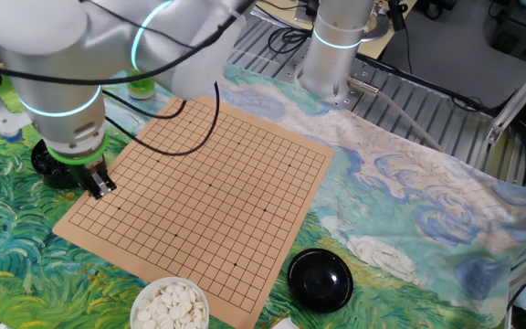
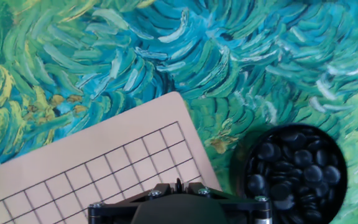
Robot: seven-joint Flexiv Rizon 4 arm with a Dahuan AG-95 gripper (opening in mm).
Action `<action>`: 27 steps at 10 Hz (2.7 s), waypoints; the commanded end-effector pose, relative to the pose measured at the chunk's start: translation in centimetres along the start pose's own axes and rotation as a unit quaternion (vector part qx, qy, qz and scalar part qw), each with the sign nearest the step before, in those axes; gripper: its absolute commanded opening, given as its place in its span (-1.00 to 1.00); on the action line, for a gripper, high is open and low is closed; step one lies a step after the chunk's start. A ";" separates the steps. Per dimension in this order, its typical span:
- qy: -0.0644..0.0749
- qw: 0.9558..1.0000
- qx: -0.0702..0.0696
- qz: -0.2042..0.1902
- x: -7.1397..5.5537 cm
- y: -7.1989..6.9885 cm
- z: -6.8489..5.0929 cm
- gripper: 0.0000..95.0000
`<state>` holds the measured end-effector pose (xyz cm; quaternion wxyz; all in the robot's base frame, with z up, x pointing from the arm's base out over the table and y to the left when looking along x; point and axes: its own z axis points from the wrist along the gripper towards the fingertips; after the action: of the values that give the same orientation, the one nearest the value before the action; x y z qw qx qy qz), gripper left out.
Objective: Play the first move as black on the 3-4 point in the upper right corner of the Go board
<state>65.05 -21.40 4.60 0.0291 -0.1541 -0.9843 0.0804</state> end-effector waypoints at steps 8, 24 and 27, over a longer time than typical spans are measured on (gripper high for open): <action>-0.014 0.999 0.033 -0.012 0.3 1.3 1.4 -1.00; -0.030 0.995 0.088 -0.029 1.4 1.6 3.4 -1.00; -0.031 0.994 0.095 -0.035 1.6 1.2 3.7 -1.00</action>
<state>63.59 -20.47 0.77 0.0158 -0.1118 -0.9777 0.1773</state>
